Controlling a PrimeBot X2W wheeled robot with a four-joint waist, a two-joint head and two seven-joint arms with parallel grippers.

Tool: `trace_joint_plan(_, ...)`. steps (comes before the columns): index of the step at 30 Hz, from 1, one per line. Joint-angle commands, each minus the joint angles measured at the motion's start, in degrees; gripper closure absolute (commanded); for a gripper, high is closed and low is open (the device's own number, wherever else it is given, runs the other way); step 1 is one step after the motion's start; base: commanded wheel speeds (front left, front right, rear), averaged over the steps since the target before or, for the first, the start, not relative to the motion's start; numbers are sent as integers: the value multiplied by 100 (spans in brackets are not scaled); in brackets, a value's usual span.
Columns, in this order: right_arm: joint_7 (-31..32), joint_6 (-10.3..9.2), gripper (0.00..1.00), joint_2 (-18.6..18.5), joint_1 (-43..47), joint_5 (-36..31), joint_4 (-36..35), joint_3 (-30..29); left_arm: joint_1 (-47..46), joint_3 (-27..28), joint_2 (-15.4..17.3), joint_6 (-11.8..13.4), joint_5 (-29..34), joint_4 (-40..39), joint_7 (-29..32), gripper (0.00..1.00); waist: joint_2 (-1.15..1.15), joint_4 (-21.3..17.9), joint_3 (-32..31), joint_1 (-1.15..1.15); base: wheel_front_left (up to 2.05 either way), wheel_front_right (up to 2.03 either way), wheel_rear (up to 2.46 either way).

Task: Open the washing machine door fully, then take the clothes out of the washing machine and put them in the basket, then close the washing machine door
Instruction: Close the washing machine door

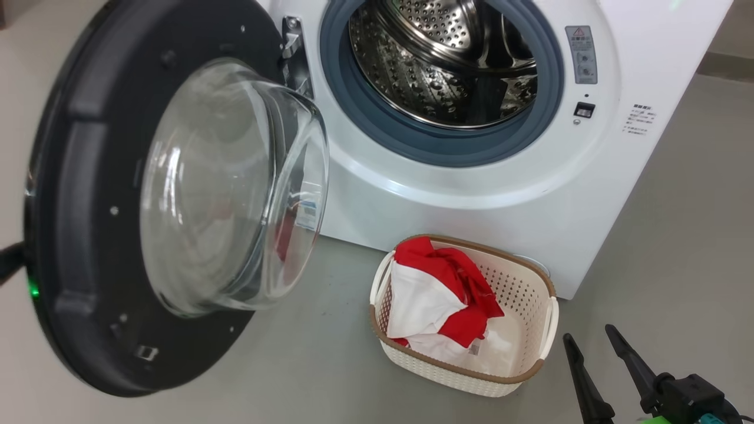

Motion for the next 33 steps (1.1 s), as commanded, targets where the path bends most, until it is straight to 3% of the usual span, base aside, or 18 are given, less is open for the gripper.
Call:
trace_joint_plan(1,-37,37,0,-83,1,-51,-146,95,-30,158,287,-40,-92,-308,101,100,0,-26,-30,0,0,0,0)
trace_joint_plan(19,-37,37,0,-50,25,-38,-161,68,428,-220,-222,-41,-443,-2045,426,100,0,-601,-35,0,0,0,0)
trace_joint_plan(33,-37,37,0,-20,-10,-37,-191,62,228,-624,-752,-41,-235,-2657,51,100,0,-1271,40,0,0,0,0)
